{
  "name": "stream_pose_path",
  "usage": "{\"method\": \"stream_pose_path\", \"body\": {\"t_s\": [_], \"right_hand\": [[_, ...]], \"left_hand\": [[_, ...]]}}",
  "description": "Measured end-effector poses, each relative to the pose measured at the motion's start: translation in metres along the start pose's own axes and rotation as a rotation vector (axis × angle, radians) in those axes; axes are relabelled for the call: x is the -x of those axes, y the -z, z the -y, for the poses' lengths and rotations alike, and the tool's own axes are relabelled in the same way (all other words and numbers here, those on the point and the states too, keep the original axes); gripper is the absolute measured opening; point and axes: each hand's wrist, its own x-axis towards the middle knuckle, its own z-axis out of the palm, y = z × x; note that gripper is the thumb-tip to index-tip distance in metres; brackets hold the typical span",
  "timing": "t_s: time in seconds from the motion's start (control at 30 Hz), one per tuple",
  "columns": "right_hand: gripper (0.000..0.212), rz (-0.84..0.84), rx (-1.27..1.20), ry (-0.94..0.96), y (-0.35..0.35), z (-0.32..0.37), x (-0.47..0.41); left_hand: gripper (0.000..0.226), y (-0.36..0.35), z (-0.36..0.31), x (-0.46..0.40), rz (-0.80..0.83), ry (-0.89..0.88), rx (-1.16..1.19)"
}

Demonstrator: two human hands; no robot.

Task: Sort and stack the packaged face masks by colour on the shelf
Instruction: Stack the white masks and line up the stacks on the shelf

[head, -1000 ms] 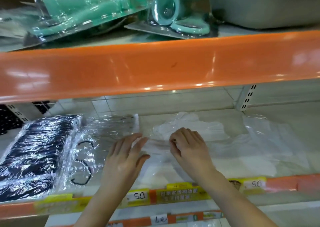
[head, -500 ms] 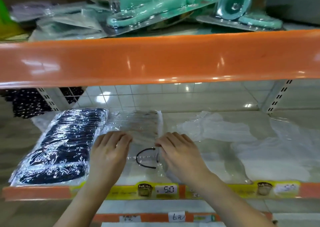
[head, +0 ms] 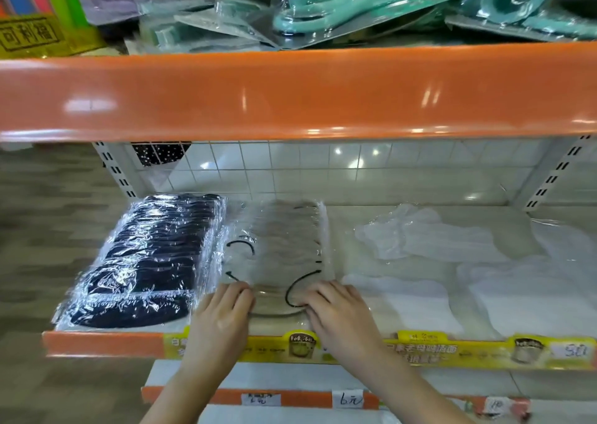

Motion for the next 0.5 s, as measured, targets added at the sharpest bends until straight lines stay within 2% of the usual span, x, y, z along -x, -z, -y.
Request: {"method": "stream_pose_path", "body": {"t_s": [0.07,0.27,0.5], "right_hand": [[0.015,-0.011,0.010,-0.006,-0.002,0.001,0.002],[0.025,-0.011,-0.052,-0.057,-0.003,0.001,0.004],[0.031,0.028,-0.068,-0.060,-0.005,-0.002,0.004]], "left_hand": [[0.026,-0.001,0.001,0.001,0.027,0.038,0.024],[0.029,0.007,-0.006,0.000,0.132,0.127,0.086],[0.032,0.008,-0.016,-0.004,0.228,0.184,0.038]]}}
